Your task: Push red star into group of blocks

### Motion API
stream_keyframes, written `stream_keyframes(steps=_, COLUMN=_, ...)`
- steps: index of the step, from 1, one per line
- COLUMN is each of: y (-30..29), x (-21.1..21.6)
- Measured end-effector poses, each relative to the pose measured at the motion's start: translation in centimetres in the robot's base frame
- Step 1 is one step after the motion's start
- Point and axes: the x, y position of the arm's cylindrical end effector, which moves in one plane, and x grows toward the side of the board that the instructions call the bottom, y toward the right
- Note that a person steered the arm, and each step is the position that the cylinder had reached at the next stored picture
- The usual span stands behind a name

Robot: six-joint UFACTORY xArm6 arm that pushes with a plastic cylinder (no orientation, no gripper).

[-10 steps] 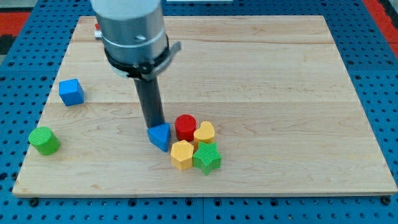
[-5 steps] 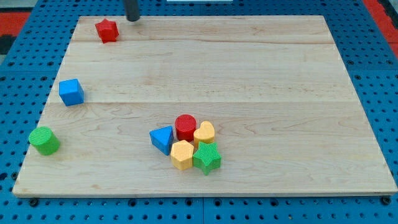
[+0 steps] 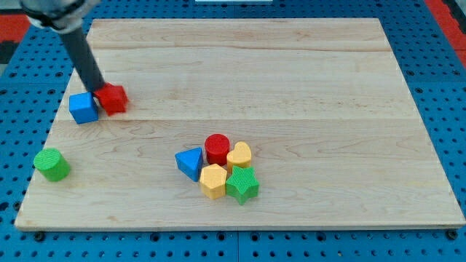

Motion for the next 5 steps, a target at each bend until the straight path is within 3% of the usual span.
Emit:
stream_keyframes(steps=2, y=12.0, x=8.6)
stream_keyframes(steps=3, y=10.3, x=9.2)
stream_keyframes(steps=5, y=0.6, x=10.8)
